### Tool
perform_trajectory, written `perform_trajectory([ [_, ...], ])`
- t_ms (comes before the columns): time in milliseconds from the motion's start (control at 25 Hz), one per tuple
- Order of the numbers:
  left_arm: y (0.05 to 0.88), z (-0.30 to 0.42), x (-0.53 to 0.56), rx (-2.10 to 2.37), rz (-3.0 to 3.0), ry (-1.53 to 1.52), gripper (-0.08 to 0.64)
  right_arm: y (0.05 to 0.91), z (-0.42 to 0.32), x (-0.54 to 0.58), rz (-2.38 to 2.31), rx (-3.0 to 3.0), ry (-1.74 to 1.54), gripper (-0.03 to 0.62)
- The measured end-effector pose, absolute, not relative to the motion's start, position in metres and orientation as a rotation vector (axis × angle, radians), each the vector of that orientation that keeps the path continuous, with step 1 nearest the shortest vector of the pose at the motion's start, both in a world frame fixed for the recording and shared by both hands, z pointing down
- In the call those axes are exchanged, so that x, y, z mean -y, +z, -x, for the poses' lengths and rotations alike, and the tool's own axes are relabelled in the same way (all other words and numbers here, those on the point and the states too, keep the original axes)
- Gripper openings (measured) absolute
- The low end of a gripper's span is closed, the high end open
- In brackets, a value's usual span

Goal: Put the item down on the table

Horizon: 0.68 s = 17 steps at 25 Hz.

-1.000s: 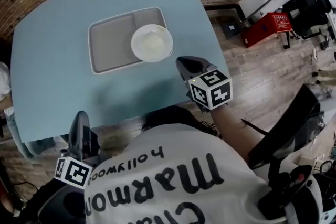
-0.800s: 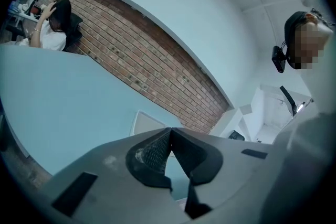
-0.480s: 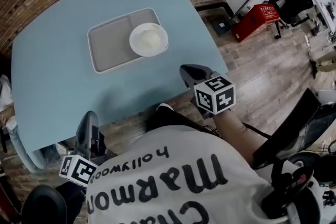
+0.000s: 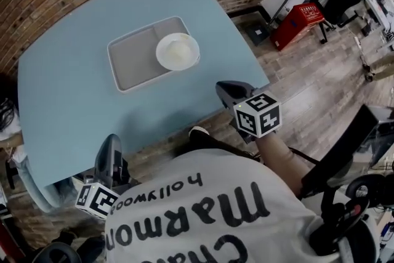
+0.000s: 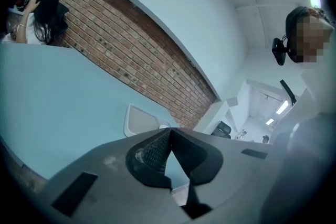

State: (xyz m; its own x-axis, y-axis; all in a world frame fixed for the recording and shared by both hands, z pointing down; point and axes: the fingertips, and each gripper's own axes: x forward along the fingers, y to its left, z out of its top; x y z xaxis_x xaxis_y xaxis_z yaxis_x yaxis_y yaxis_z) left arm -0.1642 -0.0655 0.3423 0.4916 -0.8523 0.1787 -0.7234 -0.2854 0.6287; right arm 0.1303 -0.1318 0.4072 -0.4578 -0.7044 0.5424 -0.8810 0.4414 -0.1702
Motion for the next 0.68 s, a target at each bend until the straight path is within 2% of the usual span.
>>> perform_trajectory([
  [680, 0.352, 0.194, 0.055, 1.357, -1.955, -0.338, 0.008, 0.406, -0.127, 0.128, -1.336, 2.296, 0.632, 0.011],
])
